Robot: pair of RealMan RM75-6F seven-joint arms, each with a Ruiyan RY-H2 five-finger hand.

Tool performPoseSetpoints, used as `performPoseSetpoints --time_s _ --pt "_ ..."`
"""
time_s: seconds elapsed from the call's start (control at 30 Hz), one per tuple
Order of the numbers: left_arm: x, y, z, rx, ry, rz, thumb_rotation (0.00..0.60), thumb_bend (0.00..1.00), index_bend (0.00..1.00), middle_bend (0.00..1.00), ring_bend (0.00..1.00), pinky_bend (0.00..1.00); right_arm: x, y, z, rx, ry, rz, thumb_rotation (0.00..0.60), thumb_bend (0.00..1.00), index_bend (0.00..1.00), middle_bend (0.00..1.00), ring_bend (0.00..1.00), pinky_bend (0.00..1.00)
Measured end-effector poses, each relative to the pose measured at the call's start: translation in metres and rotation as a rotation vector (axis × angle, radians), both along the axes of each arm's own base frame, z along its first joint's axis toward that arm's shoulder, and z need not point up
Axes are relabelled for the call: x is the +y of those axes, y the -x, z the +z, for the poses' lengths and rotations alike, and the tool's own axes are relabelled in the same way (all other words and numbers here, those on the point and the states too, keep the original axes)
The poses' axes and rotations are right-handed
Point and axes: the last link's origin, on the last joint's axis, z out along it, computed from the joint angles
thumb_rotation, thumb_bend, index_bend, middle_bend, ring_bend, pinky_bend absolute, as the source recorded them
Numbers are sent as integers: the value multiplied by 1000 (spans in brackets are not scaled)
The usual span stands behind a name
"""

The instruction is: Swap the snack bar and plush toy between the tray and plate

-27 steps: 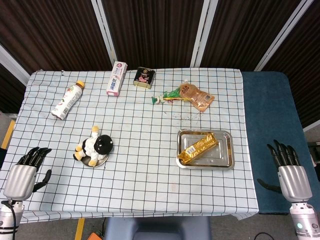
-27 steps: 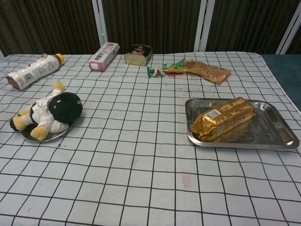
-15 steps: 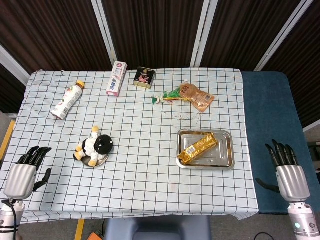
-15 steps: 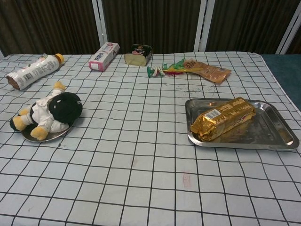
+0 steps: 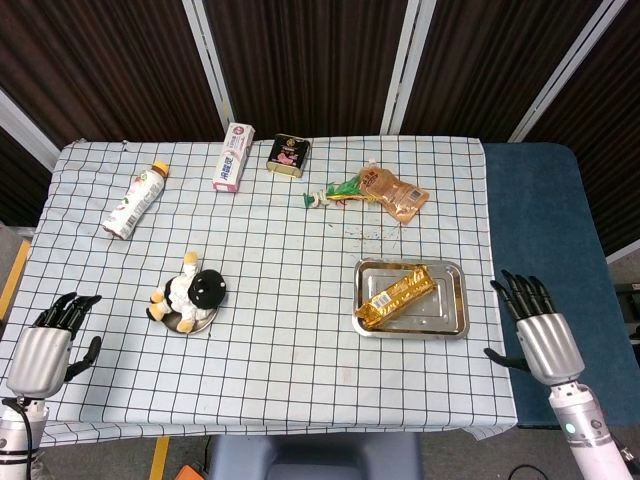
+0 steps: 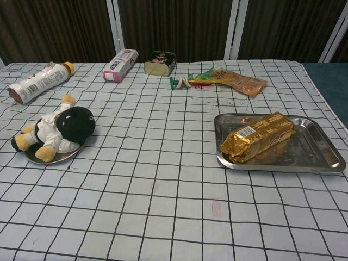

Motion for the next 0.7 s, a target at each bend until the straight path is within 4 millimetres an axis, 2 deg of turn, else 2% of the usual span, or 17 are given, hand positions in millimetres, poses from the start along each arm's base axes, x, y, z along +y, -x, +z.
performPoseSetpoints --time_s 0.2,0.43,0.7 --pt "0 3 2 16 3 40 600 444 184 233 155 328 -36 -14 -21 18 -147 7 600 99 245 148 130 99" --pt "1 9 7 32 -6 93 600 441 184 232 155 324 -86 -41 -51 66 -267 14 600 99 279 175 154 113" --pt "3 13 9 43 2 139 600 441 184 232 155 324 -116 -61 -75 66 -302 8 600 99 294 202 181 113"
